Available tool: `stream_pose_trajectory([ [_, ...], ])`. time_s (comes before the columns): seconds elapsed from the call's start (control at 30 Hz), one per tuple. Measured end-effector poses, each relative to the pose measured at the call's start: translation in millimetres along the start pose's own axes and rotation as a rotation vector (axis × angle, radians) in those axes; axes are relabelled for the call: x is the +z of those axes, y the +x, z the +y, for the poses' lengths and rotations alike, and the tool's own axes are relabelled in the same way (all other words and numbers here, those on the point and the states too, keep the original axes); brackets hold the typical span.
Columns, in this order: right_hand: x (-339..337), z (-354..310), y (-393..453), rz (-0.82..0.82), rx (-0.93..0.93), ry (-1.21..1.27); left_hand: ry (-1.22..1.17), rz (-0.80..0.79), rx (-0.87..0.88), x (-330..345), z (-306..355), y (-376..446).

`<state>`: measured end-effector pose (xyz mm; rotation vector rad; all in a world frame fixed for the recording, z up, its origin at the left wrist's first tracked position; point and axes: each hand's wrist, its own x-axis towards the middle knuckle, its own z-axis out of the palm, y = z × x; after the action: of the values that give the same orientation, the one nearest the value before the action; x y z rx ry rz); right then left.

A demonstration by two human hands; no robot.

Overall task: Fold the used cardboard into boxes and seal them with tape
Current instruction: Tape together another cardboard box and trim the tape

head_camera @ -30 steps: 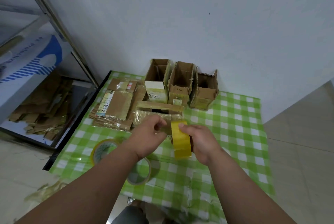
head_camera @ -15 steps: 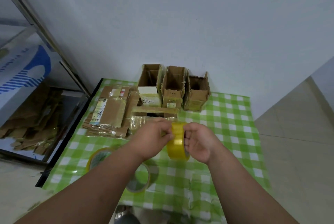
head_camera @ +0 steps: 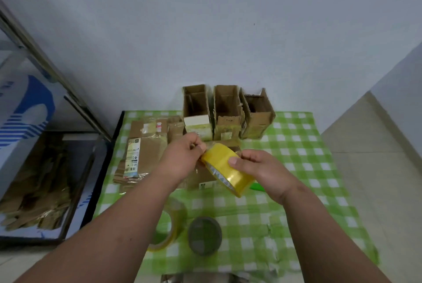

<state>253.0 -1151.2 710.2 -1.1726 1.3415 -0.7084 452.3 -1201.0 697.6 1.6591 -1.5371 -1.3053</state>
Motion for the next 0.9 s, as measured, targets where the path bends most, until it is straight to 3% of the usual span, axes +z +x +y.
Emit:
stream_pose_trajectory([
  [0.4,28,-47,36,-0.031,-0.030,-0.183,-0.372,0.112,-0.167,-57,-17,9],
  [0.7,-12,-57,58,-0.110,-0.051,-0.226,-0.526,0.242,-0.279,-52,-20,22],
  [0.9,-60,-59,72,-0.148,-0.069,-0.201,-0.655,0.431,-0.425,-55,-38,29],
])
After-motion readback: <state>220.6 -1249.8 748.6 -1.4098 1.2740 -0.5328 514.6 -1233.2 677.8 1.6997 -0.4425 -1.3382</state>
